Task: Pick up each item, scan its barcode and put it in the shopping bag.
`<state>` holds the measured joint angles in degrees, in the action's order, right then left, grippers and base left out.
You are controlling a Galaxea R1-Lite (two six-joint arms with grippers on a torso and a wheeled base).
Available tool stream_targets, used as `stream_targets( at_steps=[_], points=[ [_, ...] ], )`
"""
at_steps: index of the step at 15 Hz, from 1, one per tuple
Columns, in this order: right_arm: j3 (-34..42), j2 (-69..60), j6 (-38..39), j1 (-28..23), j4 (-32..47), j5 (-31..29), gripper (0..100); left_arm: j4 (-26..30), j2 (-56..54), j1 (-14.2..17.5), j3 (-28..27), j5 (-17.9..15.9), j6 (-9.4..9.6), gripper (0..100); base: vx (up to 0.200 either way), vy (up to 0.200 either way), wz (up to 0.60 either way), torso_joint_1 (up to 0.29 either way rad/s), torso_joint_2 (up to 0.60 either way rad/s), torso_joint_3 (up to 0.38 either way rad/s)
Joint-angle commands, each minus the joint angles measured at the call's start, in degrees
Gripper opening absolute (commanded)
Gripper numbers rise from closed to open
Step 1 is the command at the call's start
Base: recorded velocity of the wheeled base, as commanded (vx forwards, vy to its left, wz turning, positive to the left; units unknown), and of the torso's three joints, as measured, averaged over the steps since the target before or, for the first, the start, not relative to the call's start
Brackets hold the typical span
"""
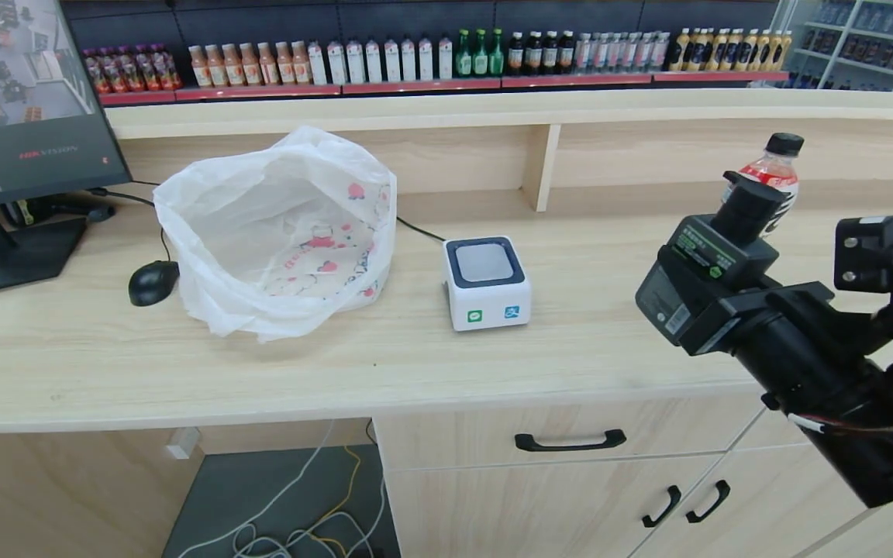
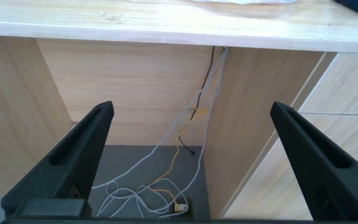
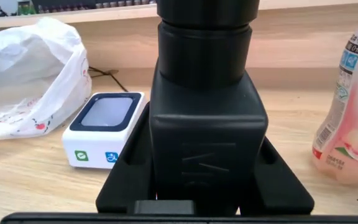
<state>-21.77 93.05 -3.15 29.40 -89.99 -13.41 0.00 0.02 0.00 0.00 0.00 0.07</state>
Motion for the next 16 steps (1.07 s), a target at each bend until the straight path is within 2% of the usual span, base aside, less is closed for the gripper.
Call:
stream_targets(
  at_steps=[1, 4, 12, 16],
  points=[
    [-1.4, 1.9, -0.2, -1.2, 0.0, -0.7, 0, 0.0, 0.0, 0.0, 0.0, 0.0, 0.01, 100, 0.000, 0.000, 0.00, 0.000, 0.00, 0.000],
    [-2.3, 1.3, -0.9, -4.5, 0.0, -1.5, 0, 0.0, 0.0, 0.0, 0.0, 0.0, 0.01, 100, 0.000, 0.200, 0.00, 0.002, 0.00, 0.002],
    [-1.2, 0.3, -0.7, -4.9, 0.0, -1.5, 0, 0.0, 0.0, 0.0, 0.0, 0.0, 0.01, 100, 0.000, 0.200, 0.00, 0.003, 0.00, 0.002],
    [-0.4, 0.7, -0.6, -4.9, 0.0, -1.5, 0, 0.0, 0.0, 0.0, 0.0, 0.0, 0.19, 100, 0.000, 0.000, 0.00, 0.000, 0.00, 0.000]
  ],
)
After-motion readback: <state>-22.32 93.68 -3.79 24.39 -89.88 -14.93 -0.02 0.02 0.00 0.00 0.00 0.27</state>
